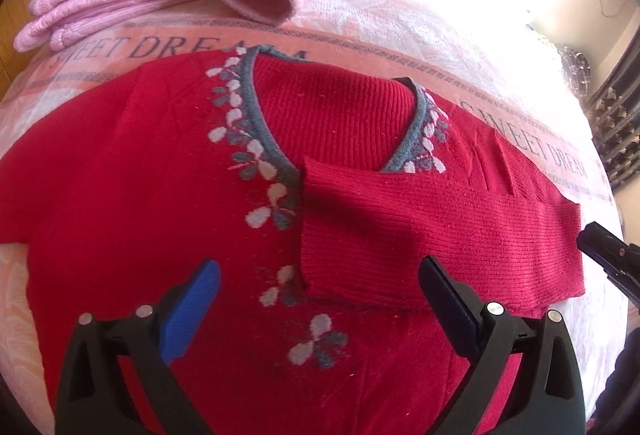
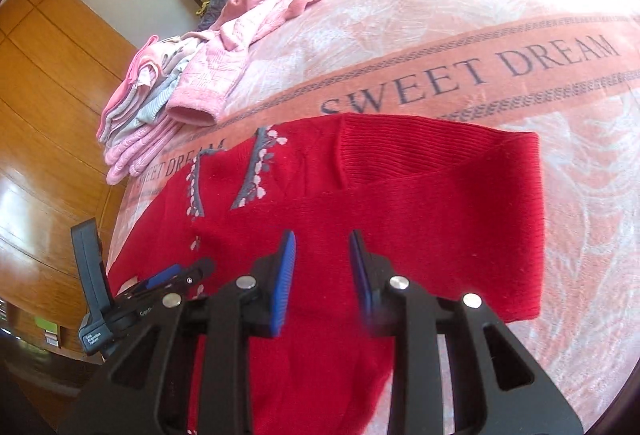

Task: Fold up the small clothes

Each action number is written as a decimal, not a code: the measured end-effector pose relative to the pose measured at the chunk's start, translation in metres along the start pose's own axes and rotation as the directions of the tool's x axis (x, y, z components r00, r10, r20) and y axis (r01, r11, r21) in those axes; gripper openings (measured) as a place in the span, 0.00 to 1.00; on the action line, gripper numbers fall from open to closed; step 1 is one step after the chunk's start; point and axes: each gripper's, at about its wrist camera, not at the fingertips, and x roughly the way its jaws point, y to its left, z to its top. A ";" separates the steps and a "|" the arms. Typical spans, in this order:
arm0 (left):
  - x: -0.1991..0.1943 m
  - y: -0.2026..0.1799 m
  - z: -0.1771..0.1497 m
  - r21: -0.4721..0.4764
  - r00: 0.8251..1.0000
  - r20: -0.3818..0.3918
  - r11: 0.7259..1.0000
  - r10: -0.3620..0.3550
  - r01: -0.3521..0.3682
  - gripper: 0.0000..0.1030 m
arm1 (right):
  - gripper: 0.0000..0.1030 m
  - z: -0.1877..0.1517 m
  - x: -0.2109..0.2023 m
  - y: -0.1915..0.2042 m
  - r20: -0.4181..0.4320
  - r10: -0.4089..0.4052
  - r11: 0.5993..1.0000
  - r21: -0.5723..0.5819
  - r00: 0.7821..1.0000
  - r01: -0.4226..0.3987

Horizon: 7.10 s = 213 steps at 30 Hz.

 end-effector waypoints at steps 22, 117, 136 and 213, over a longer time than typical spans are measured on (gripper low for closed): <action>-0.050 -0.020 0.008 0.041 0.959 0.278 0.997 0.050 -0.064 0.00 | 0.28 -0.005 -0.020 -0.049 0.038 -0.068 0.995 0.074 0.997 0.065; -0.122 0.367 -0.068 -0.555 0.982 0.154 0.832 0.113 -0.009 0.62 | 0.47 -0.055 0.069 0.090 -0.213 0.016 0.984 -0.168 0.977 -0.052; -0.130 0.544 -0.098 -0.762 0.927 0.364 0.602 0.092 0.240 0.62 | 0.52 -0.056 0.117 0.120 -0.219 -0.017 0.981 -0.194 0.976 -0.027; -0.059 0.218 -0.016 -0.121 0.896 0.121 0.890 -0.426 0.440 0.40 | 0.44 -0.030 0.127 0.150 -0.245 0.173 0.984 -0.004 0.954 -0.180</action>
